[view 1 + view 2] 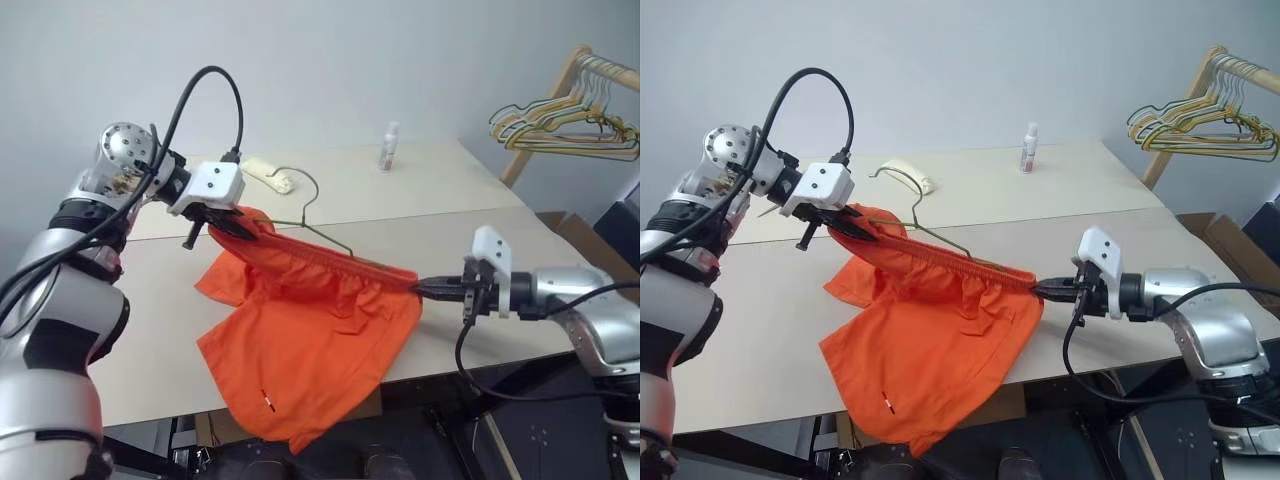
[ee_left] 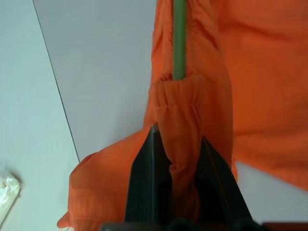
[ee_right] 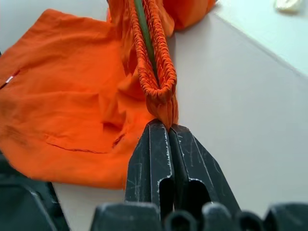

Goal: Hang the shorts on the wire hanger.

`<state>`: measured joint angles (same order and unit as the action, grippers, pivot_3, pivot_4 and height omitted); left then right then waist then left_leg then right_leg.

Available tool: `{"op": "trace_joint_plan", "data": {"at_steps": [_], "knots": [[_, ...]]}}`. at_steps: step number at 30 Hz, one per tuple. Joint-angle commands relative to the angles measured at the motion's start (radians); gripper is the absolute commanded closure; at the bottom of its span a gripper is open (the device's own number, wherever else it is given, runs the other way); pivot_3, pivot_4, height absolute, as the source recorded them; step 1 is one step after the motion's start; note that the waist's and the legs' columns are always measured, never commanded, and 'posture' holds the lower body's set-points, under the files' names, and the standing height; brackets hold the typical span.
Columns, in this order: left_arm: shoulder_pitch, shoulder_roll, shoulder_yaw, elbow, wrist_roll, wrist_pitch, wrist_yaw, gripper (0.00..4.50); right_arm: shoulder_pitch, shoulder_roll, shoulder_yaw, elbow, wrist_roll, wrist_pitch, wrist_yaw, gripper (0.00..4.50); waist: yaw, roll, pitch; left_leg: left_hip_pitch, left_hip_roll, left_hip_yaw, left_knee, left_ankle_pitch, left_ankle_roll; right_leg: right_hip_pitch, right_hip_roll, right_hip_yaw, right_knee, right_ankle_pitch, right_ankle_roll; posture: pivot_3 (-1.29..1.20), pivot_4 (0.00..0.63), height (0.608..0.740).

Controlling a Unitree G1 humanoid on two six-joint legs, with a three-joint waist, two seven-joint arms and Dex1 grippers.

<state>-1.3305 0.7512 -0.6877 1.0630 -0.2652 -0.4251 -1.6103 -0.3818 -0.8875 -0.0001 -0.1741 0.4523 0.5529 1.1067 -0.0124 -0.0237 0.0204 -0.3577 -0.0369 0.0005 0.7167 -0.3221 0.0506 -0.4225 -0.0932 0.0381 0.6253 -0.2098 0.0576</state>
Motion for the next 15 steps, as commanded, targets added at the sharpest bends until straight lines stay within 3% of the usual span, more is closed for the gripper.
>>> {"op": "trace_joint_plan", "data": {"at_steps": [1, 6, 15], "knots": [[-0.060, -0.015, 0.088, 0.051, 0.111, -0.041, 0.018, 4.50, -0.056, -0.054, -0.001, -0.006, -0.041, -0.003, 0.012, 4.48, 0.000, 0.000, 0.000, 0.000, 0.000, 0.000, 0.000, 0.000, 0.000, 0.000, 0.000, 0.000, 0.000, 0.000, 0.000, -0.01, 0.000, 0.740], [-0.076, -0.068, 0.192, 0.061, 0.166, -0.050, 0.020, 4.50, -0.136, -0.088, 0.026, -0.037, -0.066, -0.005, 0.035, 4.48, 0.000, 0.000, 0.000, -0.001, 0.000, 0.000, 0.000, 0.000, 0.001, -0.001, 0.000, 0.000, 0.000, 0.000, 0.000, -0.03, 0.000, 0.740], [-0.092, -0.120, 0.280, 0.069, 0.288, -0.071, 0.070, 4.50, -0.360, -0.048, 0.086, -0.034, -0.119, 0.026, -0.001, 4.48, -0.004, 0.000, 0.000, -0.002, 0.000, 0.001, 0.000, 0.000, 0.001, -0.002, 0.000, 0.000, 0.001, 0.000, 0.000, -0.03, 0.000, 0.740]]}}
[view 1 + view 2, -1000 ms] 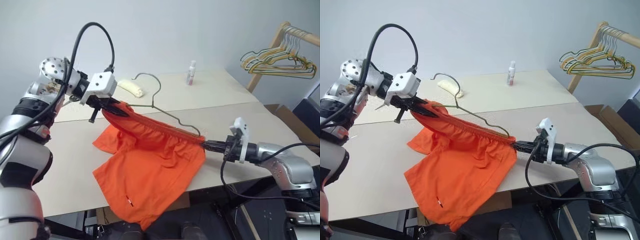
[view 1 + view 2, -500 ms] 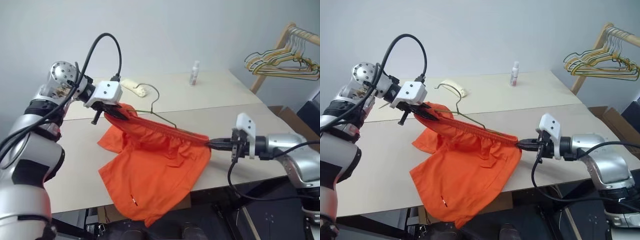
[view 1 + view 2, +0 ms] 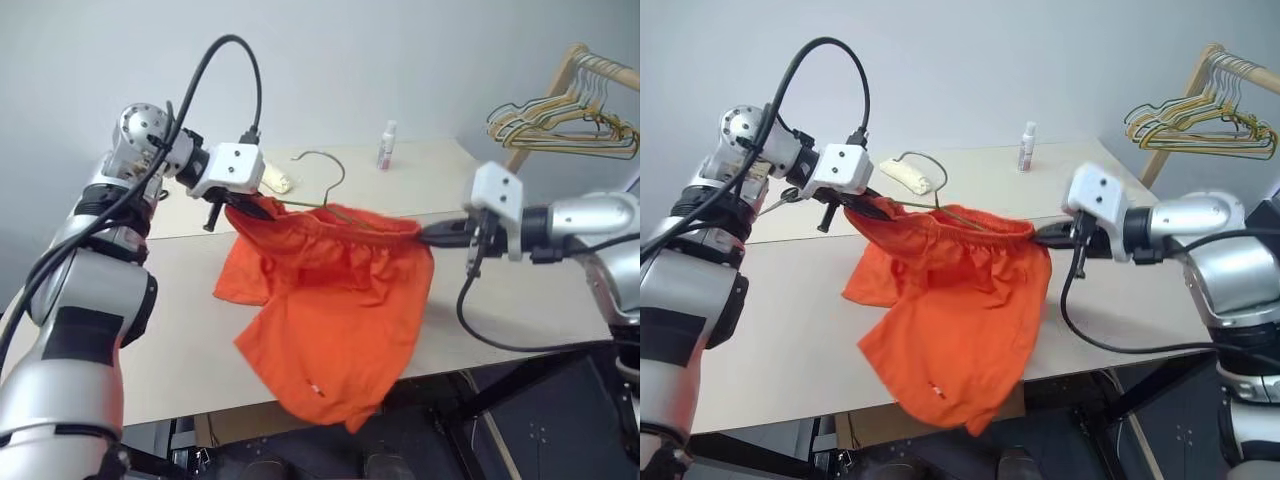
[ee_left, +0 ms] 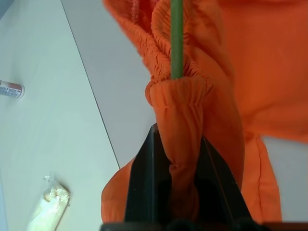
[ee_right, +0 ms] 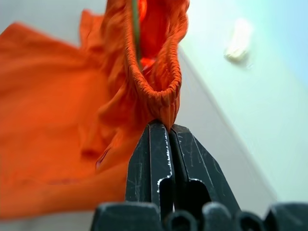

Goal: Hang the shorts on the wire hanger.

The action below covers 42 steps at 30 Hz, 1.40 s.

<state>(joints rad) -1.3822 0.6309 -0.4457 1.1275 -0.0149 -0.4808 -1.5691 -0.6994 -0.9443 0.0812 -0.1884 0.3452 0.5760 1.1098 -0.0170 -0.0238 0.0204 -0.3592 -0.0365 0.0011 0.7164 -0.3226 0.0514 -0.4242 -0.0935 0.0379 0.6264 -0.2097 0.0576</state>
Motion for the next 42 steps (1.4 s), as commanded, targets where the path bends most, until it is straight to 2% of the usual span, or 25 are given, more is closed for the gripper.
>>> {"op": "trace_joint_plan", "data": {"at_steps": [1, 8, 11, 15, 18, 29, 42], "knots": [[-0.040, -0.003, 0.045, 0.005, 0.049, -0.019, 0.039, 4.50, -0.052, 0.012, 0.011, -0.023, -0.017, -0.008, 0.001, 4.48, 0.000, 0.000, 0.000, 0.000, 0.000, 0.000, 0.000, 0.000, 0.000, 0.000, 0.000, 0.000, 0.000, 0.000, 0.000, -0.03, 0.000, 0.740], [-0.034, -0.019, 0.098, -0.005, 0.092, -0.011, 0.081, 4.50, -0.075, 0.032, 0.062, -0.031, -0.064, -0.039, 0.005, 4.48, 0.000, 0.000, 0.000, -0.003, 0.000, 0.000, 0.001, 0.000, 0.000, -0.001, -0.001, 0.000, 0.001, 0.001, 0.002, -0.03, 0.000, 0.740], [-0.028, -0.031, 0.145, -0.009, 0.059, 0.015, 0.046, 4.50, -0.072, 0.049, 0.083, -0.007, -0.114, -0.078, -0.014, 4.48, 0.000, 0.000, 0.000, -0.004, 0.000, 0.000, 0.001, 0.000, 0.000, -0.002, -0.002, 0.000, 0.001, 0.001, 0.002, -0.03, 0.000, 0.740], [-0.011, -0.034, 0.171, -0.021, 0.065, 0.013, 0.024, 4.50, -0.071, 0.074, 0.080, 0.020, -0.144, -0.104, -0.037, 3.45, -0.001, 0.000, 0.000, -0.004, -0.001, 0.000, 0.002, 0.000, 0.000, -0.002, -0.001, 0.000, 0.001, 0.002, 0.003, -0.03, 0.000, 0.740], [-0.002, -0.038, 0.184, -0.016, 0.073, 0.012, 0.028, 4.50, -0.068, 0.084, 0.080, 0.041, -0.160, -0.145, -0.034, 2.38, -0.001, 0.000, 0.000, -0.004, -0.001, 0.000, 0.002, 0.000, 0.000, -0.002, -0.001, 0.000, 0.001, 0.002, 0.003, -0.03, 0.000, 0.740], [0.015, -0.034, 0.207, -0.017, 0.092, 0.004, 0.032, 4.50, -0.011, 0.091, 0.062, 0.107, -0.114, -0.223, 0.068, 2.38, -0.001, 0.000, 0.000, -0.004, -0.001, 0.000, 0.003, 0.000, 0.000, -0.002, -0.002, -0.001, 0.001, 0.002, 0.003, -0.02, 0.000, 0.740], [0.029, -0.056, 0.241, -0.039, 0.067, 0.011, -0.035, 4.50, -0.096, 0.191, 0.048, 0.258, -0.079, -0.189, 0.076, 2.38, -0.004, 0.000, 0.000, -0.004, -0.001, -0.001, 0.004, 0.000, 0.000, -0.002, -0.002, -0.001, 0.001, 0.002, 0.003, -0.02, 0.000, 0.740]]}}
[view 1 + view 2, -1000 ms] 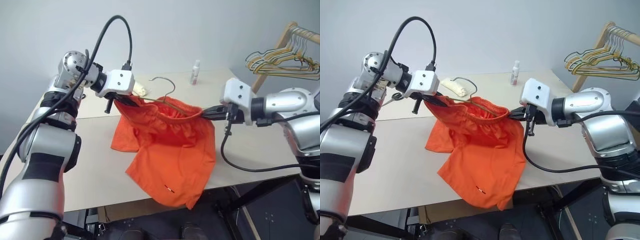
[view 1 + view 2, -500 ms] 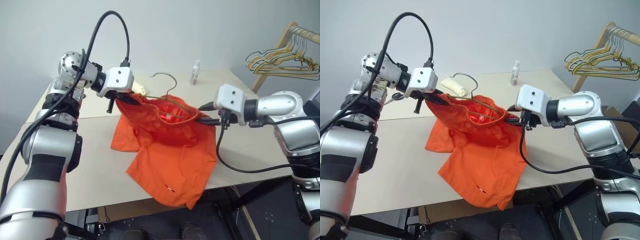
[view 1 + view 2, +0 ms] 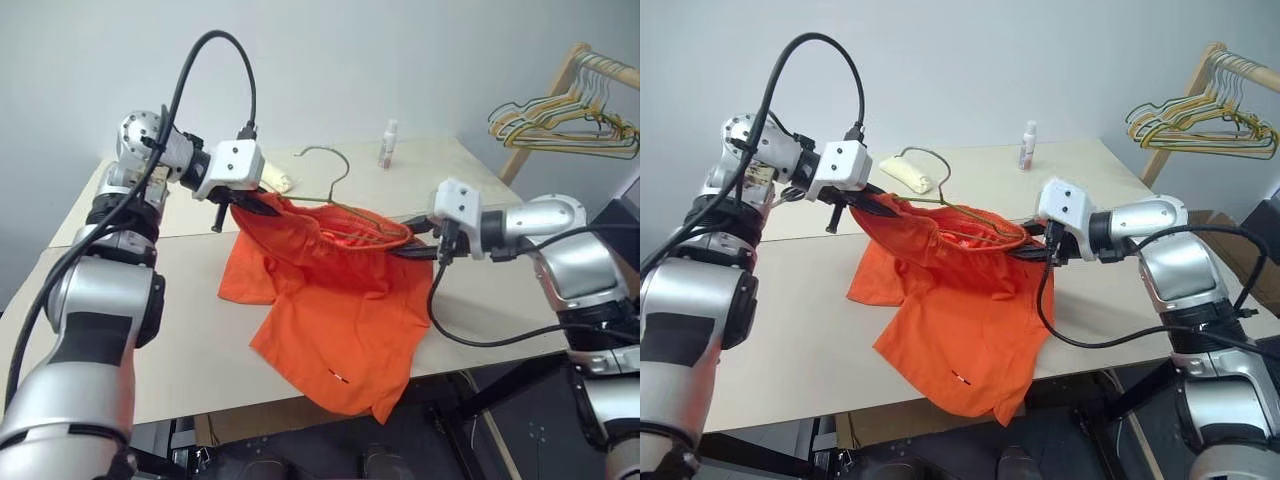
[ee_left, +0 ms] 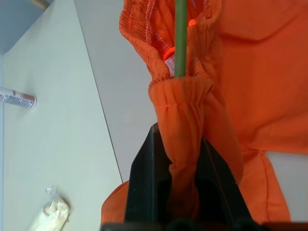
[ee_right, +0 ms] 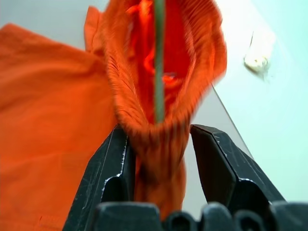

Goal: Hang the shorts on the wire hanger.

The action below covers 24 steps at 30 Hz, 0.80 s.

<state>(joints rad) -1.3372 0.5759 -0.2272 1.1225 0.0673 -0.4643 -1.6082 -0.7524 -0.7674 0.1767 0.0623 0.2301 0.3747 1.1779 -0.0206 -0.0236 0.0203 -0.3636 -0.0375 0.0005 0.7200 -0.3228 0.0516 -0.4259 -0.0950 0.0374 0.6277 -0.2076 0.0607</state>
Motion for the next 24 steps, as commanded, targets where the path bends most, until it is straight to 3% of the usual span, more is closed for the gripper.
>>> {"op": "trace_joint_plan", "data": {"at_steps": [1, 12, 15, 19, 23, 24], "knots": [[-0.015, -0.002, 0.024, -0.034, -0.014, -0.004, 0.005, 4.50, -0.047, 0.017, -0.047, 0.011, 0.039, 0.011, 0.011, 2.38, 0.000, 0.000, 0.000, 0.000, 0.000, 0.000, 0.000, 0.000, 0.000, 0.000, 0.000, 0.000, 0.000, 0.000, 0.000, -0.02, 0.000, 0.740], [0.002, -0.022, 0.018, -0.046, -0.016, -0.004, -0.006, 4.50, -0.038, 0.030, -0.037, -0.010, 0.050, -0.003, 0.045, 2.38, -0.001, 0.000, 0.000, 0.000, 0.000, 0.000, 0.000, 0.000, 0.000, 0.000, -0.001, 0.000, 0.000, 0.000, 0.000, -0.03, 0.000, 0.740], [0.004, -0.027, 0.017, -0.045, -0.014, -0.006, -0.006, 4.50, -0.037, 0.031, -0.036, -0.013, 0.048, -0.002, 0.051, 2.95, -0.003, 0.000, 0.000, 0.000, 0.000, 0.000, 0.000, 0.000, 0.000, 0.000, -0.001, 0.000, 0.000, 0.000, 0.000, -0.03, 0.000, 0.740], [0.004, -0.028, 0.025, -0.041, -0.010, -0.014, -0.004, 4.50, -0.024, 0.027, -0.038, -0.027, 0.049, -0.007, 0.058, 4.33, -0.006, 0.000, 0.000, 0.000, 0.000, 0.000, 0.000, 0.000, 0.000, 0.000, -0.001, 0.000, 0.000, 0.000, 0.000, -0.03, 0.000, 0.740], [0.005, -0.027, 0.030, -0.027, -0.015, -0.024, -0.004, 4.50, -0.018, 0.029, -0.044, -0.036, 0.050, 0.002, 0.048, 4.45, -0.010, 0.000, 0.000, 0.000, 0.000, 0.000, 0.000, 0.000, 0.000, 0.000, -0.001, 0.000, 0.000, 0.000, 0.000, -0.03, 0.000, 0.740], [0.006, -0.026, 0.031, -0.021, -0.020, -0.030, -0.005, 4.19, -0.016, 0.029, -0.045, -0.039, 0.051, 0.006, 0.045, 4.45, -0.012, 0.000, 0.000, 0.000, 0.000, 0.000, 0.000, 0.000, 0.000, 0.000, -0.001, 0.000, 0.000, 0.000, 0.000, -0.03, 0.000, 0.740]]}}
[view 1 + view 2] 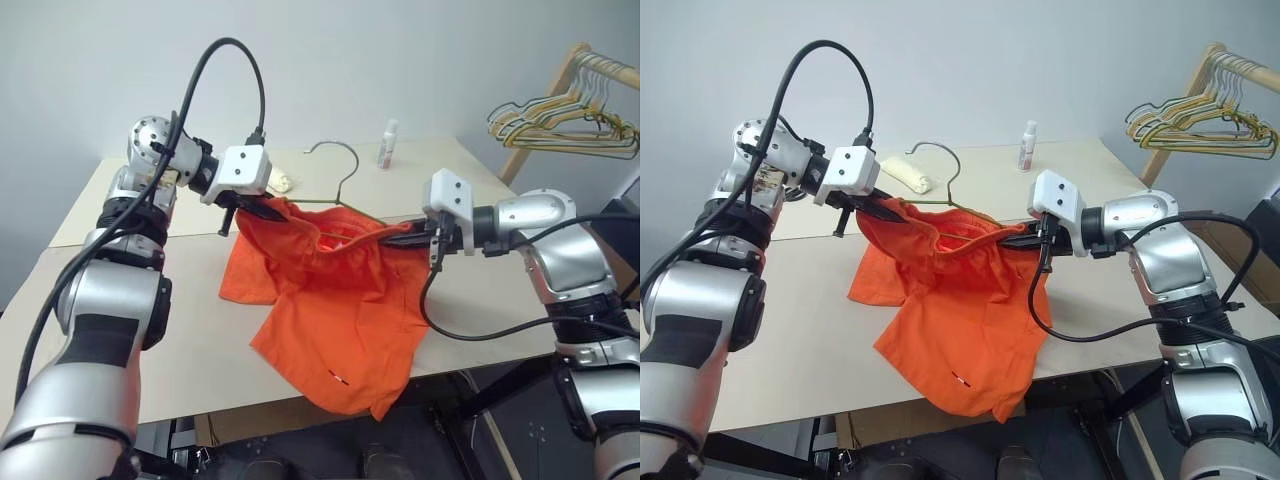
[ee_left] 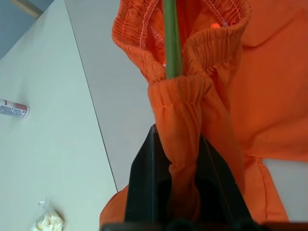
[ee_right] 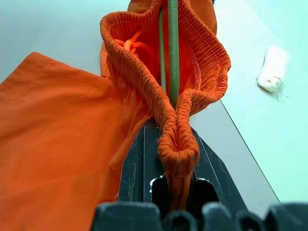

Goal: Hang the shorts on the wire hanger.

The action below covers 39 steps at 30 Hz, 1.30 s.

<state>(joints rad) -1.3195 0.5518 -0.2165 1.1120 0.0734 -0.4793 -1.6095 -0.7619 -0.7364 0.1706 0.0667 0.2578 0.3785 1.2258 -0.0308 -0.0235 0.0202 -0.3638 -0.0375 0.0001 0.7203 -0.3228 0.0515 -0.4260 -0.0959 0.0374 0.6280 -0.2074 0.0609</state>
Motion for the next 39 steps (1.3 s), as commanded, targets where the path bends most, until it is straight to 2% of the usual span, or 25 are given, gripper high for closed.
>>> {"op": "trace_joint_plan", "data": {"at_steps": [1, 3, 7, 13, 19, 23, 27, 30, 33, 35, 39], "knots": [[-0.013, -0.003, 0.025, -0.004, -0.028, -0.007, -0.005, 3.85, -0.005, -0.002, -0.040, -0.046, 0.023, 0.003, -0.006, 4.45, -0.003, 0.000, 0.000, 0.000, 0.000, 0.000, 0.000, 0.000, 0.000, 0.000, 0.000, 0.000, 0.000, 0.000, 0.000, -0.03, 0.000, 0.740], [-0.016, -0.002, 0.039, 0.015, -0.021, -0.010, 0.040, 3.34, 0.003, -0.008, -0.049, -0.058, 0.026, 0.014, -0.017, 4.45, -0.006, 0.000, 0.000, 0.000, 0.000, 0.000, 0.000, 0.000, 0.000, 0.000, 0.000, 0.000, 0.000, 0.000, 0.000, -0.04, 0.000, 0.740], [-0.023, 0.014, 0.072, 0.036, -0.032, -0.007, 0.066, 2.00, 0.031, -0.027, -0.079, -0.091, 0.033, 0.058, -0.044, 4.45, -0.010, 0.000, 0.000, 0.000, 0.000, 0.000, 0.000, 0.000, 0.000, 0.000, 0.000, 0.000, 0.000, 0.000, 0.000, -0.05, 0.000, 0.740], [-0.017, 0.079, 0.143, 0.049, -0.048, 0.022, 0.153, 0.09, 0.137, -0.113, -0.198, -0.174, 0.068, 0.176, -0.108, 4.45, -0.015, 0.000, 0.000, -0.003, 0.000, -0.001, 0.000, 0.000, 0.000, -0.003, -0.001, 0.000, 0.000, 0.000, 0.000, -0.09, 0.000, 0.740], [0.021, 0.065, 0.260, 0.017, -0.156, 0.108, 0.202, 0.00, 0.267, -0.173, -0.359, -0.287, 0.112, 0.340, -0.227, 4.45, -0.014, 0.000, 0.000, -0.004, 0.000, -0.001, 0.001, 0.000, 0.000, -0.003, -0.003, -0.001, 0.001, 0.000, 0.001, -0.12, 0.000, 0.740], [0.106, 0.004, 0.323, -0.094, -0.248, 0.204, 0.245, 0.00, 0.292, -0.163, -0.494, -0.388, 0.136, 0.573, -0.407, 4.45, -0.018, 0.001, -0.001, -0.004, 0.000, 0.000, 0.002, 0.000, 0.000, -0.003, -0.004, 0.000, 0.001, 0.001, 0.001, -0.16, 0.000, 0.740], [0.268, -0.071, 0.386, -0.379, -0.398, 0.400, 0.309, 0.00, 0.266, -0.108, -0.619, -0.492, 0.145, 0.811, -0.592, 4.45, -0.028, 0.002, -0.001, -0.004, 0.001, -0.001, 0.001, 0.000, 0.000, -0.004, -0.004, 0.001, 0.001, 0.001, 0.001, -0.19, 0.000, 0.740], [0.449, -0.089, 0.350, -0.684, -0.470, 0.562, 0.324, 0.00, 0.260, -0.094, -0.682, -0.576, 0.108, 0.995, -0.710, 4.45, -0.044, 0.003, -0.002, -0.006, 0.001, 0.000, 0.001, -0.001, 0.000, -0.007, -0.007, 0.003, 0.001, 0.001, 0.001, -0.21, 0.000, 0.740], [0.560, -0.106, 0.319, -0.898, -0.513, 0.693, 0.388, 0.00, 0.241, -0.119, -0.690, -0.621, 0.071, 1.157, -0.790, 4.45, -0.065, 0.004, -0.003, -0.009, -0.001, 0.001, 0.000, 0.001, -0.003, -0.010, -0.010, 0.005, 0.002, 0.001, 0.002, -0.23, 0.000, 0.740], [0.594, -0.123, 0.313, -0.985, -0.542, 0.758, 0.438, 0.00, 0.210, -0.104, -0.722, -0.616, 0.058, 1.224, -0.839, 4.45, -0.073, 0.005, -0.003, -0.009, -0.001, 0.001, 0.001, 0.001, -0.002, -0.010, -0.012, 0.005, 0.001, 0.002, 0.002, -0.23, 0.000, 0.740], [0.623, -0.158, 0.302, -1.084, -0.577, 0.817, 0.513, 0.00, 0.159, -0.105, -0.760, -0.525, -0.027, 1.236, -0.998, 4.45, -0.083, 0.011, -0.007, -0.008, -0.003, 0.000, 0.000, -0.002, 0.002, -0.009, -0.014, 0.005, -0.002, 0.002, 0.002, -0.25, 0.000, 0.740]]}}
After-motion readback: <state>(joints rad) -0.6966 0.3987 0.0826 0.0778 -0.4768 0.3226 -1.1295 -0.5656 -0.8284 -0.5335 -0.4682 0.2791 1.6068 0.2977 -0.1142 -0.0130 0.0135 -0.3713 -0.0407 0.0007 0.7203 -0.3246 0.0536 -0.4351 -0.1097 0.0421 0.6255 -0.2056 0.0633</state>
